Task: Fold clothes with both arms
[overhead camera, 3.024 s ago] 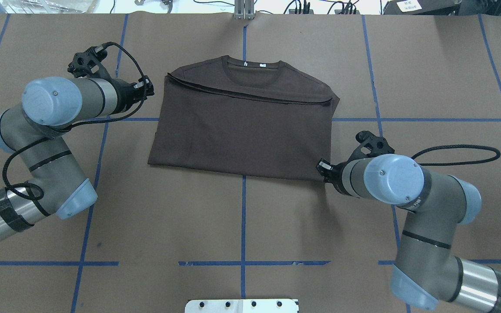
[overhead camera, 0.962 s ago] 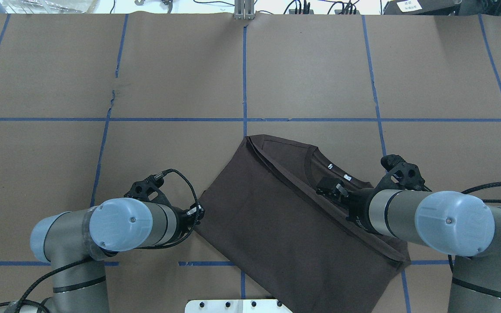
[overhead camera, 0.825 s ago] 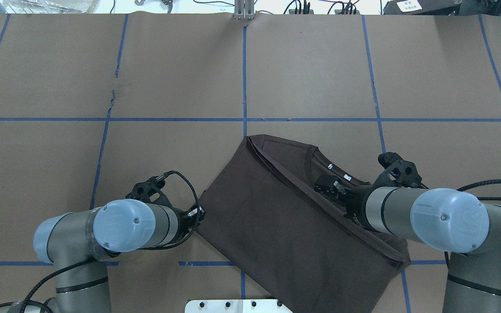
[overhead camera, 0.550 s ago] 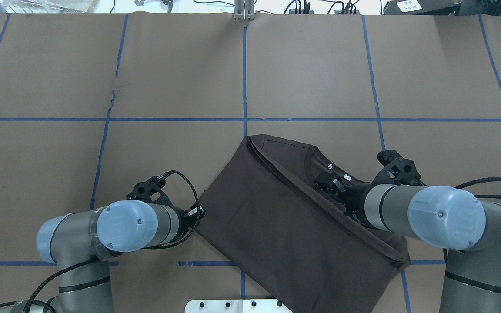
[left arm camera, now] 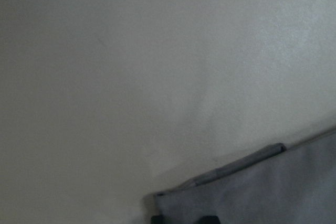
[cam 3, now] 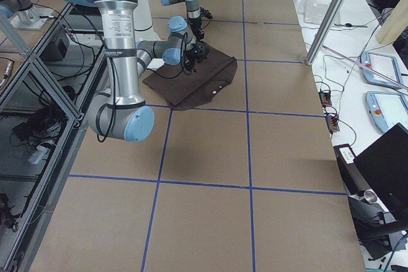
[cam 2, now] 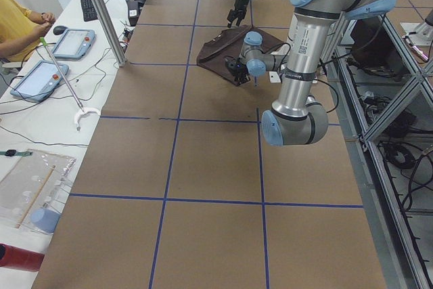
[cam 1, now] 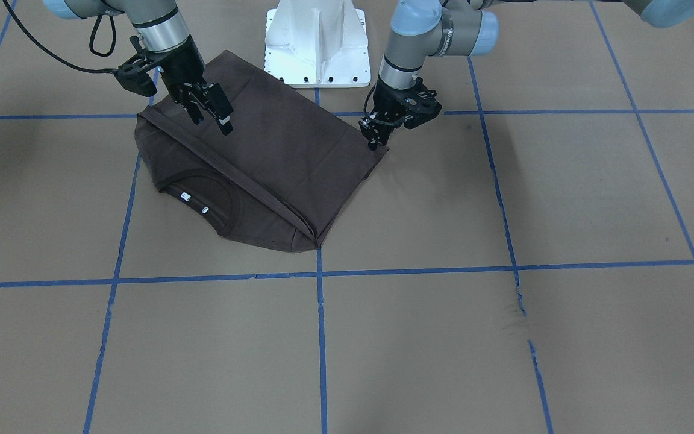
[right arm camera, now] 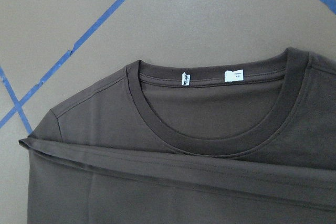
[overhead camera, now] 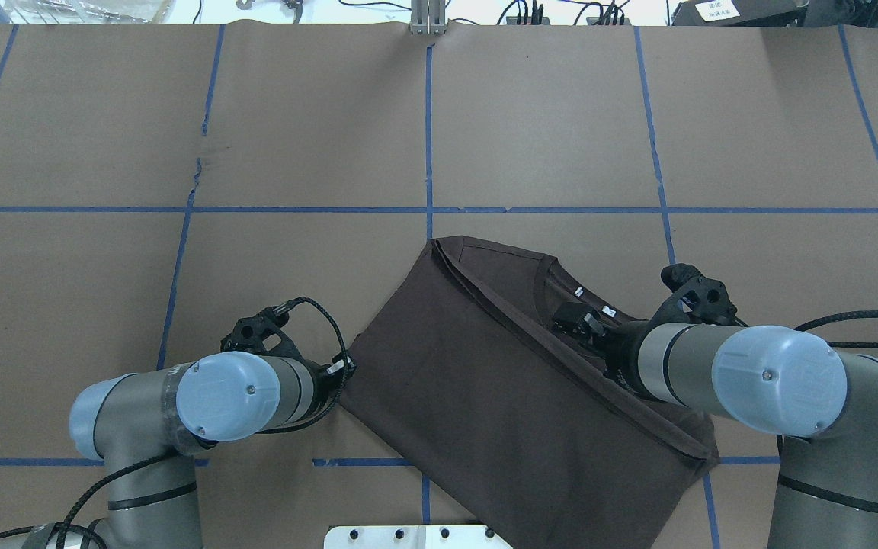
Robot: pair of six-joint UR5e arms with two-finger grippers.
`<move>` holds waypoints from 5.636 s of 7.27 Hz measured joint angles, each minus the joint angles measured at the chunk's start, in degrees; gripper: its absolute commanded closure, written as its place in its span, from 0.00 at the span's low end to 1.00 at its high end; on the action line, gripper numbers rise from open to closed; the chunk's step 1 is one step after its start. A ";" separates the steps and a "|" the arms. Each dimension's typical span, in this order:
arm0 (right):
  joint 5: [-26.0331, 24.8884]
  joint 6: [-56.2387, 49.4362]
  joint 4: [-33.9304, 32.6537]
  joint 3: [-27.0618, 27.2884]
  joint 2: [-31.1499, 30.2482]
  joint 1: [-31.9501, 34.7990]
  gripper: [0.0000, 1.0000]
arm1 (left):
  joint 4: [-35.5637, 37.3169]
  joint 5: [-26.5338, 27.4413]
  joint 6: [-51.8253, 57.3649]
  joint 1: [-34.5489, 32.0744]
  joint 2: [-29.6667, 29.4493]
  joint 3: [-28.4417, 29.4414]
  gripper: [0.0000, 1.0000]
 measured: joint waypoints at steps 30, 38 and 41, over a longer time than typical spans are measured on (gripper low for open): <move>-7.32 -48.46 -24.71 -13.43 15.47 -8.90 0.00 | -34.55 -1.02 12.33 -19.38 -9.38 24.75 0.58; -8.72 -4.40 -13.40 -11.10 14.19 -10.98 0.00 | -34.42 -0.94 11.99 -19.34 -9.14 24.71 0.58; -10.13 4.09 -10.83 -12.42 14.23 -11.53 0.28 | -34.42 -0.83 11.85 -19.30 -9.12 24.76 0.58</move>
